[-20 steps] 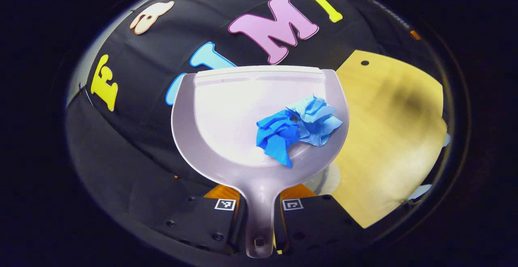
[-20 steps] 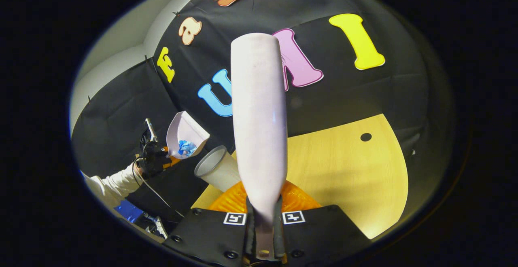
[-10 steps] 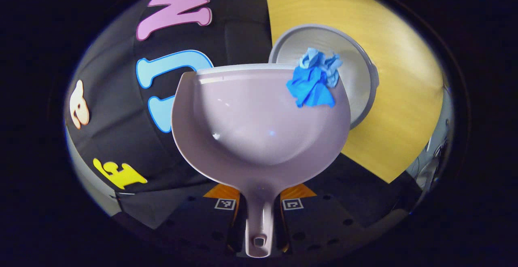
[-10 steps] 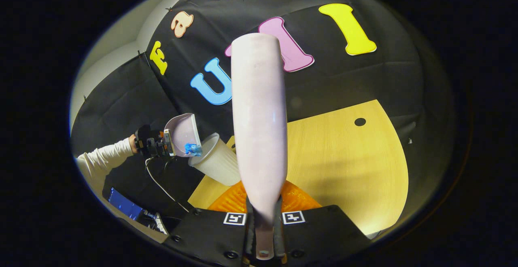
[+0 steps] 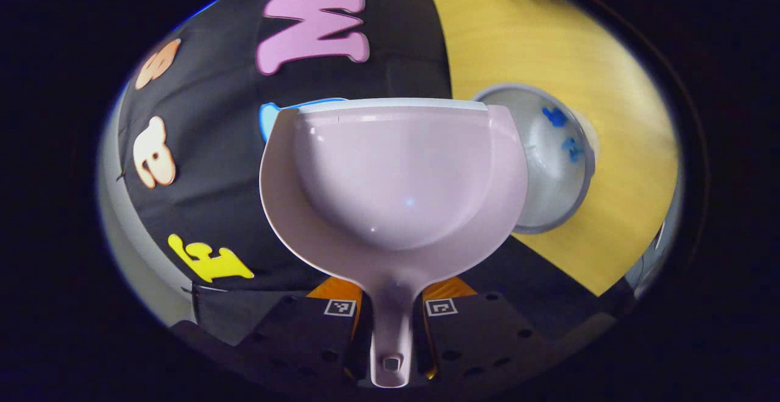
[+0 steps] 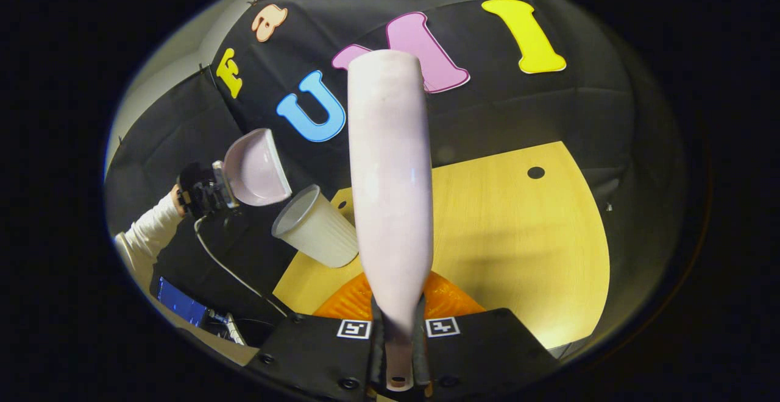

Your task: Pick up the small broom and dustpan from the desktop, sweep the trash into the dustpan with the broom, and then empty the trash into the garbage bin.

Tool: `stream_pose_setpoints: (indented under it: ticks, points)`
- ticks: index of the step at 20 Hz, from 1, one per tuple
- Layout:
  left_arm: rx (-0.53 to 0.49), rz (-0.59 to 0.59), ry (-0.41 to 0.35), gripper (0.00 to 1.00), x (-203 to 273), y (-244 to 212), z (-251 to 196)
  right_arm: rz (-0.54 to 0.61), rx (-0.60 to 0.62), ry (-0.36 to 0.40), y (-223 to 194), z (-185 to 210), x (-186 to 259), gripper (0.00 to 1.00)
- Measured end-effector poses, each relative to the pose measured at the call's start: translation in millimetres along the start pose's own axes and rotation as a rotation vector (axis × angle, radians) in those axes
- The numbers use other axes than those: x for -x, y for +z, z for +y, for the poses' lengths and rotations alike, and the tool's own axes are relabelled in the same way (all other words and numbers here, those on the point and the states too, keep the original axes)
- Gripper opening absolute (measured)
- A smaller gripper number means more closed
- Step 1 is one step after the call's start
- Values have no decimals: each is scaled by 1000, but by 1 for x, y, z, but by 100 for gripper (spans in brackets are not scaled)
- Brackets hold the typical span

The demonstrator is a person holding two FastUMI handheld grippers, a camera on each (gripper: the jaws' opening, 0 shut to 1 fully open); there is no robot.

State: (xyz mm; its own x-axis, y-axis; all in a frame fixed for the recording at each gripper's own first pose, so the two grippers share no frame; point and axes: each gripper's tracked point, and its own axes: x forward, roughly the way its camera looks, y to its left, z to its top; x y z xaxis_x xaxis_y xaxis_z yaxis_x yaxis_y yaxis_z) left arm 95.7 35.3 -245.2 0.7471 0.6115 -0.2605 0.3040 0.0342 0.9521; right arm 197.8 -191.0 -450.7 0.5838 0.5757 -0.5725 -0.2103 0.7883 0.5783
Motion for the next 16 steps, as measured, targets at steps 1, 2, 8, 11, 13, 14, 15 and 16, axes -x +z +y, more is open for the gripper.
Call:
stream_pose_setpoints:
  ticks: [1, 2, 8, 11, 13, 14, 15, 16]
  points:
    - [144, -64, 5, 25, 18, 18, 18, -25, 16, -18, 12, 3, 3, 18]
    - [284, -116, -14, 25, 34, 34, 26, -71, 35, -51, 33, 11, 9, 18]
    - [948, -474, -366, 24, 113, 178, -55, -103, -27, -240, 54, 11, -19, 18]
    - [1154, -416, -756, 24, 147, 231, -168, -14, -76, -296, 12, -4, -49, 18]
    - [1235, -300, -1036, 24, 161, 252, -248, 94, -100, -357, -40, -28, -74, 18]
    - [1187, -173, -1140, 24, 164, 247, -293, 178, -123, -388, -74, -41, -85, 18]
    - [1125, -44, -1181, 26, 155, 241, -337, 280, -164, -398, -114, -47, -98, 18]
    - [1091, 38, -1190, 25, 144, 239, -364, 378, -206, -406, -148, -51, -104, 18]
